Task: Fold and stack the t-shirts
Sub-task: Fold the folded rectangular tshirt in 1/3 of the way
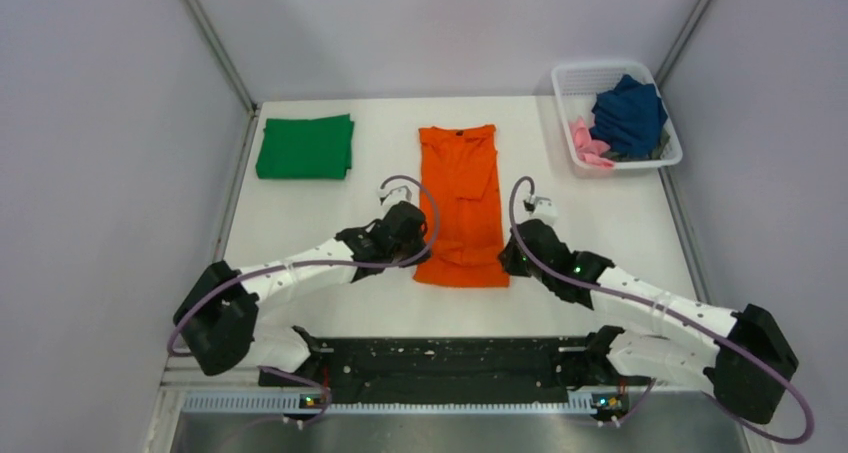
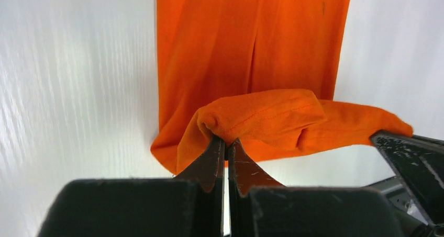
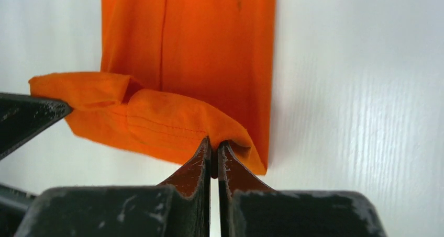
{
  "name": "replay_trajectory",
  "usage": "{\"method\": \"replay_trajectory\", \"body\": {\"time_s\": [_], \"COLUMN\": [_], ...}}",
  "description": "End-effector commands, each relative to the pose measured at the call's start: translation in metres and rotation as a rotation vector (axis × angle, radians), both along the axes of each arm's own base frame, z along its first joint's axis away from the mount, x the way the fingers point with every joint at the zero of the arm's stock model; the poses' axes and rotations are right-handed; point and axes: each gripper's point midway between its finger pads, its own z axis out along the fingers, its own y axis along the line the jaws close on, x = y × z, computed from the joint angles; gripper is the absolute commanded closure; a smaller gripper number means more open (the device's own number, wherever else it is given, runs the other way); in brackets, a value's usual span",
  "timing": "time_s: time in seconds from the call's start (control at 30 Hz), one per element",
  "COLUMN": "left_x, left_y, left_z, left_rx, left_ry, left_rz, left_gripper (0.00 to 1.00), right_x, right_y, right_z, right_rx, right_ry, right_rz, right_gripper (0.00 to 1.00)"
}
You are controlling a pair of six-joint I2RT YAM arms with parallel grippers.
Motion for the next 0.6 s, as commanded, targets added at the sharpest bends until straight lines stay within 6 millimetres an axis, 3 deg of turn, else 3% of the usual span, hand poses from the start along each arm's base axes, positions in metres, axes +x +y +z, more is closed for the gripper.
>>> {"method": "replay_trajectory", "body": {"time_s": [0.0,0.3,0.57], "left_x": [0.038,0.086,0.117], "left_y": [-0.011,-0.006,0.005], "left_z": [0.013,0.009,-0.013], "left_rx": [0.000,0.065,0.115], "left_ry": [-0.066,-0.059,-0.017], "left_rz": [-0.044,-0.011,0.022], "left_gripper": [1.00,1.00,1.00], "right_x": [0.052,0.105,0.142], "right_y": [0.003,0.006,0.006], "right_z": [0.035,0.034,0.022], "right_rx": [0.014,0.032,0.046], "right_ry": [-0.136,-0.136,-0.125], "right_rz": [-0.033,-0.016,-0.005], "right_gripper": [1.00,1.00,1.00]}}
